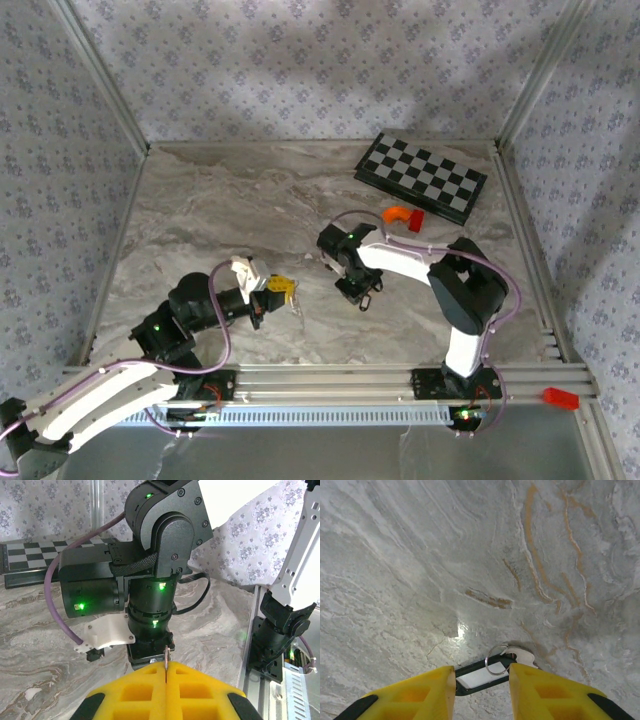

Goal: Put the keys on the keyring

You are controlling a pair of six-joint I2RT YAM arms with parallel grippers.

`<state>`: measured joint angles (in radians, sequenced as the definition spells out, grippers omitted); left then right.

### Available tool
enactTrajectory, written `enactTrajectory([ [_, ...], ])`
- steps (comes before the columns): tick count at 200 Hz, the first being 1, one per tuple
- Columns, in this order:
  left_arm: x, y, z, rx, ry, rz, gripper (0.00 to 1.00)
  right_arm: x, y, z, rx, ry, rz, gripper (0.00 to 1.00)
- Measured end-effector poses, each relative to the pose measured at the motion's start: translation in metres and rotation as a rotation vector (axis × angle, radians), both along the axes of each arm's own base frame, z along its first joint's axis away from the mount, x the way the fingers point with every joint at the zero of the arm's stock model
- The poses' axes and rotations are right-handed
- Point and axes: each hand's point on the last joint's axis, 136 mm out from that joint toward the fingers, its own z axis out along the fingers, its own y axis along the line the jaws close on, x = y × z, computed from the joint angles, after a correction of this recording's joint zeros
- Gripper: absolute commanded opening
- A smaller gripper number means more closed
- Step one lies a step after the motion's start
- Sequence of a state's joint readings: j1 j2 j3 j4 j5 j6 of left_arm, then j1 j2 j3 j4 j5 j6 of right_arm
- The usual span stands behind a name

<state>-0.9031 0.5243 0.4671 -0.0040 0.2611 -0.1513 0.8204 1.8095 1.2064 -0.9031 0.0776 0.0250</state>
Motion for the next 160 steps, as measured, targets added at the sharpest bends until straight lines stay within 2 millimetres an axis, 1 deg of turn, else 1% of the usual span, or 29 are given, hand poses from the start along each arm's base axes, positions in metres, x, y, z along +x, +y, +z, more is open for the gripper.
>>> enactTrajectory([
  [30,0.0002,-0.0002,-0.0006,0.002,0.001,0.000,0.00,0.0008,0.0008,-0.0024,-0.019,0.000,0.019,0.35],
  [46,0.0002,-0.0002,-0.0006,0.002,0.001,0.000,0.00,-0.0008,-0.0004,-0.0064,-0.035,0.011,0.026,0.38],
  [66,0.0002,-0.0002,-0.0006,0.002,0.001,0.000,0.00,-0.0032,-0.0020,-0.0089,-0.051,0.020,0.033,0.38],
  [133,0.0002,-0.0002,-0.0006,0.002,0.001,0.000,0.00,-0.0034,-0.0037,-0.0090,-0.058,0.021,0.034,0.31],
  [160,0.0002,-0.0002,-0.0006,0.002,0.001,0.000,0.00,-0.0008,-0.0069,-0.0093,-0.065,0.016,0.026,0.29],
])
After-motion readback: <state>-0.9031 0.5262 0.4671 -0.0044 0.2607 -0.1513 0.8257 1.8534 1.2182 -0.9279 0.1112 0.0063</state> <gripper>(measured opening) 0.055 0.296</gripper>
